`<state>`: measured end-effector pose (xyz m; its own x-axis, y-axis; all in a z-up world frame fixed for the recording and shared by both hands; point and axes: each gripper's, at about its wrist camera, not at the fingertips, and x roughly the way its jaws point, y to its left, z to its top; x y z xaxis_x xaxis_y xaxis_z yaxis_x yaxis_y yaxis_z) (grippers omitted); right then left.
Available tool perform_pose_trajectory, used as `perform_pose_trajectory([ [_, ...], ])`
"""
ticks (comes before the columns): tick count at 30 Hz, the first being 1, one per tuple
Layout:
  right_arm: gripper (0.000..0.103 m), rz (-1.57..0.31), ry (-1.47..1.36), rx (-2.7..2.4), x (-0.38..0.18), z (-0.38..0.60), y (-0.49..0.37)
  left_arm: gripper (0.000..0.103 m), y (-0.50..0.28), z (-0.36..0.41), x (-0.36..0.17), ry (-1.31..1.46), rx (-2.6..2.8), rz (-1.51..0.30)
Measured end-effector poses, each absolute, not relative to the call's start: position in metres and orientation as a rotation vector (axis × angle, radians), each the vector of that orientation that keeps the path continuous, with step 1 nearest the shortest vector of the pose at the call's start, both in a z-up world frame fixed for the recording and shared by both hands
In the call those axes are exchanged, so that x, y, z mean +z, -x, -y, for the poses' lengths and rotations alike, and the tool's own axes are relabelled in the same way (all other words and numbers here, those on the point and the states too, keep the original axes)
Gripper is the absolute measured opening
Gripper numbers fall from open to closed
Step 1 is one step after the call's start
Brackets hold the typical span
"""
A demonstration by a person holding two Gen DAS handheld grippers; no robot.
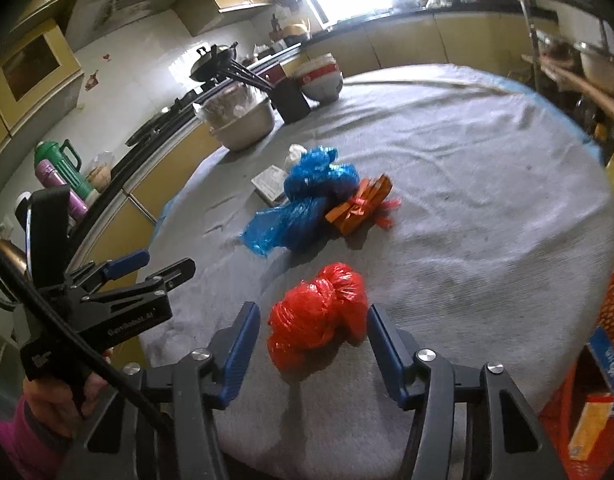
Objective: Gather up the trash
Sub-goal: 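Move both tools back over the remaining plastic bags, then grasp the red plastic bag with the right tool while the left tool grasps the blue bag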
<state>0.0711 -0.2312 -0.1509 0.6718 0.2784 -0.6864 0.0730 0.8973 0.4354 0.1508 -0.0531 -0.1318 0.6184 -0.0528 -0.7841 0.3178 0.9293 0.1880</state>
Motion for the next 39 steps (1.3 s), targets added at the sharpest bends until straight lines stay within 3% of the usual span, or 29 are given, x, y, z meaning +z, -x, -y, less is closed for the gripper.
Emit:
perform_pose_trajectory([
  [14, 0.051, -0.902, -0.531, 0.155, -0.177, 0.223, -0.116, 0.074, -0.193, 0.053, -0.123, -0.214, -0.33, -0.948],
  [18, 0.062, -0.921, -0.569, 0.159, -0.184, 0.227, -0.119, 0.074, -0.206, 0.069, -0.118, -0.149, -0.419, -0.996],
  [22, 0.06, -0.925, -0.577, 0.191, -0.188, 0.224, -0.122, 0.074, -0.214, 0.076, -0.114, -0.1, -0.442, -1.022],
  [29, 0.046, -0.896, -0.561, 0.229, -0.185, 0.219, -0.116, 0.074, -0.215, 0.086, -0.111, -0.114, -0.442, -1.032],
  [39, 0.045, -0.79, -0.571, 0.097, -0.166, 0.267, -0.077, 0.074, -0.214, 0.117, -0.123, -0.111, -0.508, -1.102],
])
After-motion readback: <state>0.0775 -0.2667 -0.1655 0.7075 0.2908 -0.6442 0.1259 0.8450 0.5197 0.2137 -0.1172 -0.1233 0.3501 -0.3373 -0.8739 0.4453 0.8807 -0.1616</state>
